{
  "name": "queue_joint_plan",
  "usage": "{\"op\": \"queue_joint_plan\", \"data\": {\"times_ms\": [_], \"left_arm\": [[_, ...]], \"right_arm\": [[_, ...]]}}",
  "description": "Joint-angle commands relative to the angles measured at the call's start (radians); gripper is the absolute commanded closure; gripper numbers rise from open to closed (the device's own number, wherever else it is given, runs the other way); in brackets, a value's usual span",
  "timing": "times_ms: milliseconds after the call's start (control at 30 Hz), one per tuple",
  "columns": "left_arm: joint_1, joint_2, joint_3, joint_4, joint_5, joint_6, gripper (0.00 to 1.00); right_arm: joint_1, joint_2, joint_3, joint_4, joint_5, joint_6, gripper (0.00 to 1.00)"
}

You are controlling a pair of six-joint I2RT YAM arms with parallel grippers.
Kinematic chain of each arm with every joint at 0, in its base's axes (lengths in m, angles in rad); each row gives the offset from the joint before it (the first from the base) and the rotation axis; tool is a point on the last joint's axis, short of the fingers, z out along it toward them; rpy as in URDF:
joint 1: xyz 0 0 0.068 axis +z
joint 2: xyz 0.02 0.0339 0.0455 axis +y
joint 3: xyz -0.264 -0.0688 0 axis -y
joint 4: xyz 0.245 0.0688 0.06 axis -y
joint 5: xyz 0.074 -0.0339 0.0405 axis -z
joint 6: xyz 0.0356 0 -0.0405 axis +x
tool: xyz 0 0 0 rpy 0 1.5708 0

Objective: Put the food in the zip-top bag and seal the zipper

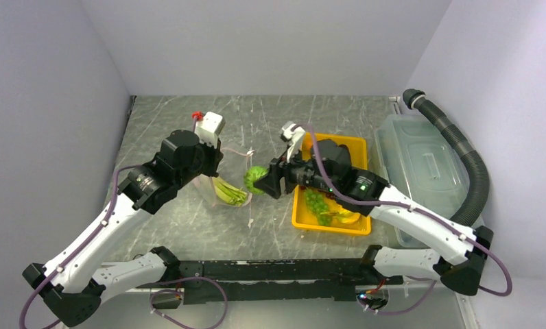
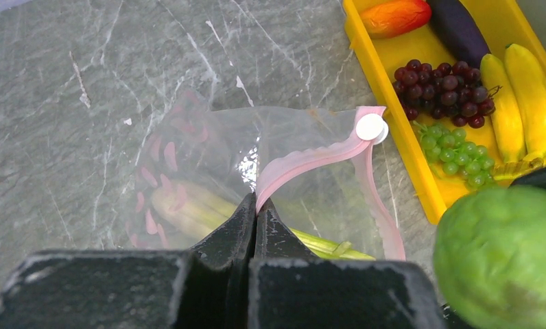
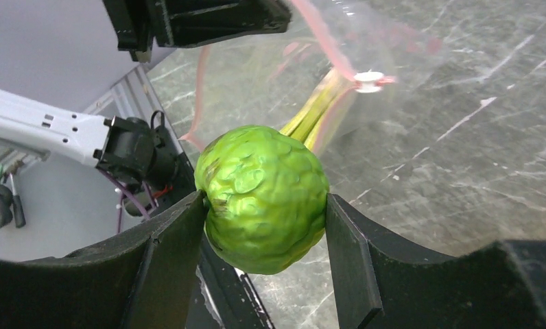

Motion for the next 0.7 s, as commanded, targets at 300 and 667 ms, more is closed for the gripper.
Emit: {"op": "queue_joint_plan", "data": {"times_ms": [300, 667], "left_arm": [[0.017, 0.004, 0.005, 0.045, 0.013, -0.045, 1.00], [0.019, -0.019, 0.007, 0.043, 0.028, -0.051, 1.00]], "right_arm": [[0.194, 0.211, 0.179, 0.085, 0.201, -0.070, 0.90], [0.211, 0.373, 0.266, 0.067, 0.419, -0.077, 0.89]]}}
